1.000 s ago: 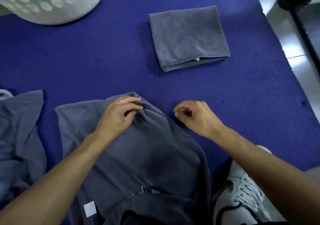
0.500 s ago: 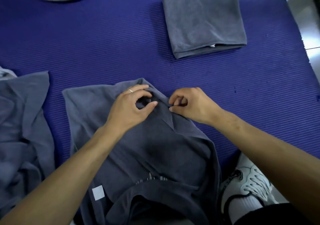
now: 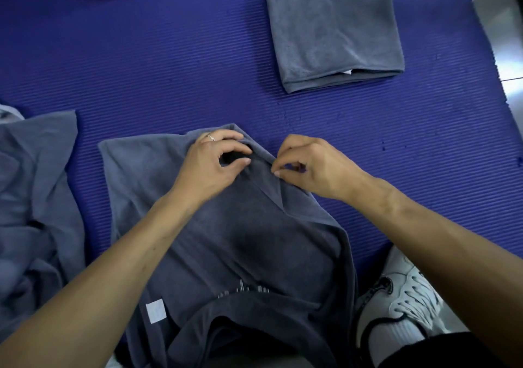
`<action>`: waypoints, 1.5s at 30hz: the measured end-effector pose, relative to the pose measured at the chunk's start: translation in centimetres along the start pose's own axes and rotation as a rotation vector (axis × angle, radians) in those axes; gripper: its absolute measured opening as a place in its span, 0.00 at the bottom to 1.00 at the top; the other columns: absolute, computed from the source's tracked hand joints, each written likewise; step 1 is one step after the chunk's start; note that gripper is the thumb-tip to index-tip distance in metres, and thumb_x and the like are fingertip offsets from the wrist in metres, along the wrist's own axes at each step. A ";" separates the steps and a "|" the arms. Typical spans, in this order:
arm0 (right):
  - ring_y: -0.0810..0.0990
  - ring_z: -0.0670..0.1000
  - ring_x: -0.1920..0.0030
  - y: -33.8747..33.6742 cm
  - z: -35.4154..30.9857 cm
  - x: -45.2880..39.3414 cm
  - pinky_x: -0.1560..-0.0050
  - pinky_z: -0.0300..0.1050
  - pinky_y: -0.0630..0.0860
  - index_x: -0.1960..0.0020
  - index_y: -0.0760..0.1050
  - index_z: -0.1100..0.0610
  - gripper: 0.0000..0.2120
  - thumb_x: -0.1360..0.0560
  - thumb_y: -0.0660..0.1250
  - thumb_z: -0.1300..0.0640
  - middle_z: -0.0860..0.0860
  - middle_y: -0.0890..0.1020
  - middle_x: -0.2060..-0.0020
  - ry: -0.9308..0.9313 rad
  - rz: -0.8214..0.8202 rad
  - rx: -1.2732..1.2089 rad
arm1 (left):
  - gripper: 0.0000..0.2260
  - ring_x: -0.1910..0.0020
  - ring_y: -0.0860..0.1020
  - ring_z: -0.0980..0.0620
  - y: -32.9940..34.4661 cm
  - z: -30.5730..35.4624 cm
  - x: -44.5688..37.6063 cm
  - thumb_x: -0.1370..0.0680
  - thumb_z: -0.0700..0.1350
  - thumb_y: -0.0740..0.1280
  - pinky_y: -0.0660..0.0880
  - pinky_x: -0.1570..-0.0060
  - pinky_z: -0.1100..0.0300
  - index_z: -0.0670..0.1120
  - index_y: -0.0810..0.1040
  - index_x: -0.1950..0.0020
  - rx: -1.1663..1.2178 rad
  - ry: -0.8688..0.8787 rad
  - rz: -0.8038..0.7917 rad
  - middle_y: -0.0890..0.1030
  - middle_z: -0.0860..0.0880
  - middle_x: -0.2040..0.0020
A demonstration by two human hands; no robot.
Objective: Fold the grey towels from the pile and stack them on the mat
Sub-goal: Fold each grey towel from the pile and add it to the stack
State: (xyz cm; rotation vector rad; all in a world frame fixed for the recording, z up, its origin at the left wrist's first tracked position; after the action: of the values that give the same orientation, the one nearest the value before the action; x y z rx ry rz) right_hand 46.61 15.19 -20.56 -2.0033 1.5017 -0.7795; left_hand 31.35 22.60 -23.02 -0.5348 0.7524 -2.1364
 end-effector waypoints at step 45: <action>0.74 0.47 0.65 -6.2 9.7 -2.7 0.61 0.43 0.74 0.57 0.77 0.58 0.13 0.26 0.72 0.48 0.49 0.77 0.66 0.736 0.151 -0.354 | 0.04 0.53 0.76 0.54 -0.2 1.5 -5.9 0.20 0.46 0.66 0.68 0.53 0.63 0.47 0.78 0.50 -0.085 -0.141 0.199 0.80 0.55 0.55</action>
State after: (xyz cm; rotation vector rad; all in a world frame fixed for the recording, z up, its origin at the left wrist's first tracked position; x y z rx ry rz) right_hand 57.03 19.95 -23.39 -1.8949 2.3073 -1.3572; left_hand 35.69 26.86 -22.52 -0.6217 0.7857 -1.8697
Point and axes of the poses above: each hand's wrist, its own x-axis away from the middle knuckle, its own y-axis out of the palm, z = x × y, the point moved 8 cm from there along -x, towards the middle knuckle
